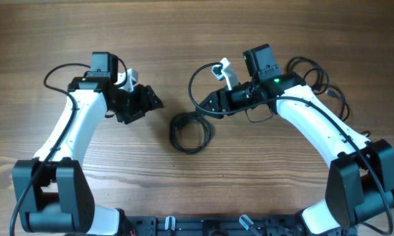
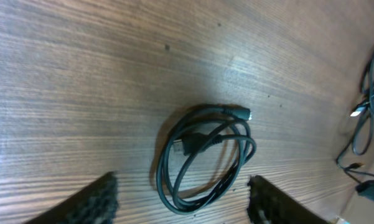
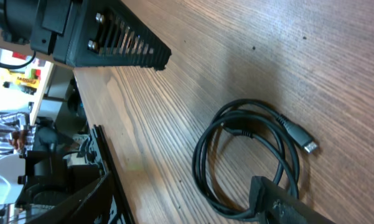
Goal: Untangle cables
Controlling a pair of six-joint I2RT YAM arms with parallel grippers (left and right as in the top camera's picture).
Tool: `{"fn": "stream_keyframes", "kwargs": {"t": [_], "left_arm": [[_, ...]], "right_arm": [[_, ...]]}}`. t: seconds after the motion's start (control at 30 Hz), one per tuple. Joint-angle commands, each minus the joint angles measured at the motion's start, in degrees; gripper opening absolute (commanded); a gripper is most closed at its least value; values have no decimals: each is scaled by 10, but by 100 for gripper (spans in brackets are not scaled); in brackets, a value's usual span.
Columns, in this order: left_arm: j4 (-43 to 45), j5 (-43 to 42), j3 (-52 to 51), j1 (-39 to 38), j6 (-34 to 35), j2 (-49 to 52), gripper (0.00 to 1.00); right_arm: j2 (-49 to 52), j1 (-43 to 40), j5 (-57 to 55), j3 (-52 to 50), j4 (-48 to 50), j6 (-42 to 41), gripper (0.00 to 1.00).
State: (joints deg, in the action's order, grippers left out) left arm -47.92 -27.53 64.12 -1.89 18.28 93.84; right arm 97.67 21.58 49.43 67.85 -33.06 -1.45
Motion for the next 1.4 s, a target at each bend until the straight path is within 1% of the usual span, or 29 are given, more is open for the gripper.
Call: {"fn": "stream_keyframes", "kwargs": {"t": [0.0, 0.13, 0.23, 0.4, 0.43, 0.5, 0.6, 0.67, 0.73, 0.77, 0.9, 0.97, 1.03, 1.13, 1.2, 1.3, 1.33, 1.37], "left_arm": [[-1, 55, -13, -36, 0, -12, 64], [28, 66, -47, -79, 0, -11, 62], [78, 67, -88, -119, 0, -11, 60], [143, 71, -145, -164, 5, -10, 55], [157, 88, -162, -177, 25, -10, 54], [161, 119, -172, -186, 52, -9, 53], [162, 166, -181, -192, 81, -9, 49], [163, 167, -182, -193, 81, -9, 37], [164, 167, -182, -193, 84, -9, 23], [165, 167, -182, -193, 90, -9, 21], [172, 167, -182, -193, 95, -9, 18], [171, 167, -182, -193, 94, -9, 4], [171, 166, -181, -192, 94, -9, 4], [171, 127, -176, -192, 94, -13, 4], [170, 79, -167, -188, 98, -22, 4], [164, 36, -147, -163, 145, -37, 4], [164, 17, -142, -151, 156, -41, 4], [165, -6, -139, -138, 167, -46, 4]], "right_arm": [[6, 2, -30, -1, -9, -3, 72], [6, 2, -80, -1, -15, -35, 72], [6, 2, -80, -1, -15, -35, 72], [6, 2, -80, -1, -15, -34, 72], [6, 2, -80, -1, -15, -35, 72], [6, 2, -80, -1, -15, -34, 72], [6, 2, -80, -1, -18, -35, 72], [6, 2, -80, -1, -20, -35, 72], [6, 2, -80, -1, -24, -35, 72], [6, 2, -80, -1, -27, -35, 72], [6, 2, -80, -1, -32, -34, 73], [6, 2, -80, -1, -32, -34, 72], [6, 2, -80, -1, -32, -32, 73], [6, 2, -80, -1, -40, -30, 73], [6, 2, -80, -1, -46, -30, 74], [6, 2, -79, -1, -49, -31, 77], [6, 2, -79, -1, -52, -32, 82], [6, 2, -79, -1, -56, -32, 83]]}}
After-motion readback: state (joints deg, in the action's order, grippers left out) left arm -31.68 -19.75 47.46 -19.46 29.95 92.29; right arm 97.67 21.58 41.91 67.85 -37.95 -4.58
